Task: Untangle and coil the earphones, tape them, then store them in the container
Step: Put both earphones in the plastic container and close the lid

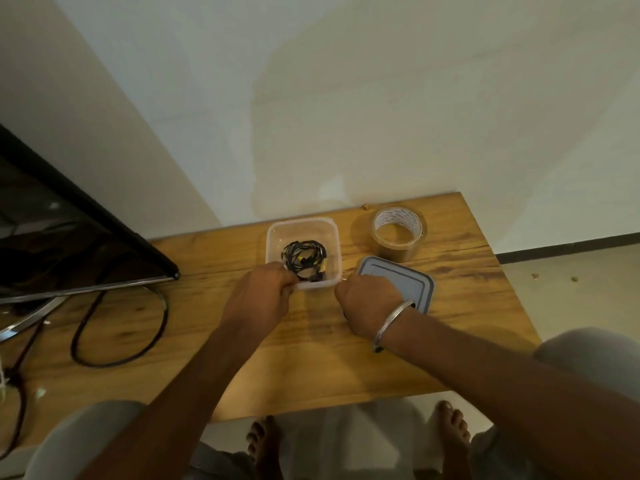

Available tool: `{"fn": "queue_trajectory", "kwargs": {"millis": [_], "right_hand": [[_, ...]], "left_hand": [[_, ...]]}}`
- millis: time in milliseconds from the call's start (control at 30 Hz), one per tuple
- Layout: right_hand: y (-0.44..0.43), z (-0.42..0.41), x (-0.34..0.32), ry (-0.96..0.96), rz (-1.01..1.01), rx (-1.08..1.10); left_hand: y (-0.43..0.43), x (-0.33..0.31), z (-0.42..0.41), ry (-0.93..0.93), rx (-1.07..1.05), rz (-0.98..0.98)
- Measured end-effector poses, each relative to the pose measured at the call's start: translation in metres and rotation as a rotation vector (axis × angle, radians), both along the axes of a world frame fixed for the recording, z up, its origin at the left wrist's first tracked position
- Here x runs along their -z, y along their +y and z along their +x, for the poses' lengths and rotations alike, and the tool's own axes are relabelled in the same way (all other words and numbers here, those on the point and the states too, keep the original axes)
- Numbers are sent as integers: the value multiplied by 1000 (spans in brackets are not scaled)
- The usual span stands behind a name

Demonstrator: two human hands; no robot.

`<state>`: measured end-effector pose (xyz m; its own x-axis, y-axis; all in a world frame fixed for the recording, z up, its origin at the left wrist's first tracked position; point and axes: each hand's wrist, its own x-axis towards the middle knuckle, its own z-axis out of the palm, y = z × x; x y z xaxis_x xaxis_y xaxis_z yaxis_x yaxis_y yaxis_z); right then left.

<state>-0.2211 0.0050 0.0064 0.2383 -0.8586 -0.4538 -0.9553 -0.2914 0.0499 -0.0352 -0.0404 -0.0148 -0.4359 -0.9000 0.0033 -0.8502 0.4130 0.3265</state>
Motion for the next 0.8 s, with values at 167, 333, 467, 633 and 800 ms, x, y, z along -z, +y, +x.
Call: {"fn": "queue_trajectory", "kwargs": {"millis": [167,333,467,633,800], "right_hand": [[6,1,-36,16,-146,5],[-2,-24,-95,-121,-399,166],[-11,-50,-121,-262,-449,353],[-33,-71,-114,-582,-428,475],[-46,-48,-48,-965,-109,719]], "left_hand": [[19,-9,7,-6,-30,125],[24,-11,7,-23,-5,208],[19,-11,9,-1,23,287],[14,-18,11,151,9,332],[-1,-38,20,476,-271,316]]}}
